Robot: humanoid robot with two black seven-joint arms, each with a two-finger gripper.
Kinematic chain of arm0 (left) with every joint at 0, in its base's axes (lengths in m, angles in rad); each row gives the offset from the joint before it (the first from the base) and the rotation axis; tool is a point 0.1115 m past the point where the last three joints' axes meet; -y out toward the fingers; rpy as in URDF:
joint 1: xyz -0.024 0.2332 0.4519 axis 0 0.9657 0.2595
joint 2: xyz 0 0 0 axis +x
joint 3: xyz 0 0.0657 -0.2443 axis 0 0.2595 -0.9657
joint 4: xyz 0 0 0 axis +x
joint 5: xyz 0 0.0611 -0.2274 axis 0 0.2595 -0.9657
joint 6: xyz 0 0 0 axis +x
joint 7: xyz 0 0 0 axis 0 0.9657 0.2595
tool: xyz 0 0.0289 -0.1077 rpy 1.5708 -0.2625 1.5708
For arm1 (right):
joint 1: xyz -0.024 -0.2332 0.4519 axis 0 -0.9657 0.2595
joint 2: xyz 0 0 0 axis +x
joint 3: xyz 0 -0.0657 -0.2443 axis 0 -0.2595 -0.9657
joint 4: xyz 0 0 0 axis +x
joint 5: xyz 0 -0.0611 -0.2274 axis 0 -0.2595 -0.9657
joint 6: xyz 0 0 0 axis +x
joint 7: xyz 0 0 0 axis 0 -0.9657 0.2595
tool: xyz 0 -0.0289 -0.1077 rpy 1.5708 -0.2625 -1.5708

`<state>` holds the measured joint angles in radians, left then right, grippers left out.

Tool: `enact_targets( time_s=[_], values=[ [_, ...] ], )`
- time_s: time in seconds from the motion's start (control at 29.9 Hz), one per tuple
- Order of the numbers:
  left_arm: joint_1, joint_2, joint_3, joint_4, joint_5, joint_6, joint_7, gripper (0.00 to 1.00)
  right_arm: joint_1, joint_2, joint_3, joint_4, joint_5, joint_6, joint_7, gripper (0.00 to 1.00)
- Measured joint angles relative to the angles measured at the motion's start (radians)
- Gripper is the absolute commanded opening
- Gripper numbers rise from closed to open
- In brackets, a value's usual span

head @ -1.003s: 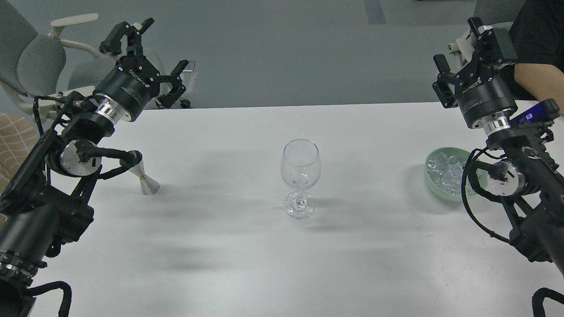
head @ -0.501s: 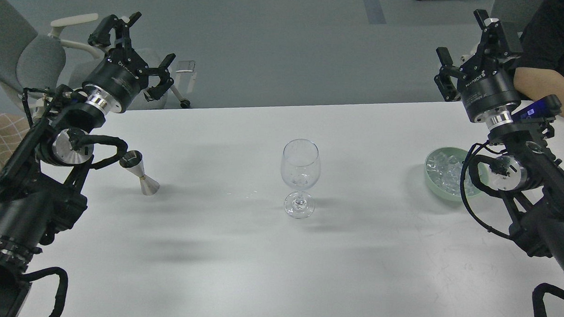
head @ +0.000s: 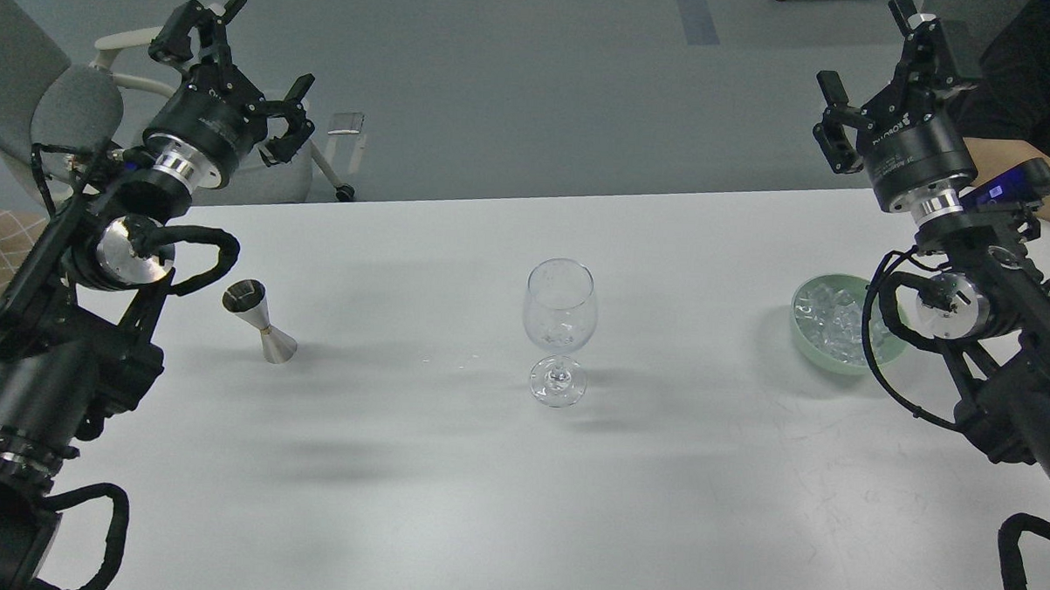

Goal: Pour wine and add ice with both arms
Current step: 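Raise the left gripper and open it above the metal jigger, then lower the open left gripper beside the metal jigger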

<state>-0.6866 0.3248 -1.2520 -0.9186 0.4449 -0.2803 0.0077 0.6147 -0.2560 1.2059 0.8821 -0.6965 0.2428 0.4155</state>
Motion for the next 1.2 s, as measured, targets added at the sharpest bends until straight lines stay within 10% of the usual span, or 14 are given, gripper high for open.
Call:
enact_targets(
  time_s=[0.57,0.97,1.2],
  values=[
    [0.035,0.015,-0.015,-0.077,-0.040,-0.050,0.015,0.98,0.000,-0.001,-0.003,0.005,0.000,0.000,-0.005,1.00],
    [0.297,0.107,-0.197,-0.405,-0.270,0.032,0.232,0.98,-0.016,-0.001,-0.004,0.009,0.000,-0.003,-0.005,1.00],
    [0.548,0.106,-0.349,-0.602,-0.356,0.084,0.281,0.97,-0.019,0.000,-0.007,0.007,0.000,-0.004,-0.004,1.00]
  ],
)
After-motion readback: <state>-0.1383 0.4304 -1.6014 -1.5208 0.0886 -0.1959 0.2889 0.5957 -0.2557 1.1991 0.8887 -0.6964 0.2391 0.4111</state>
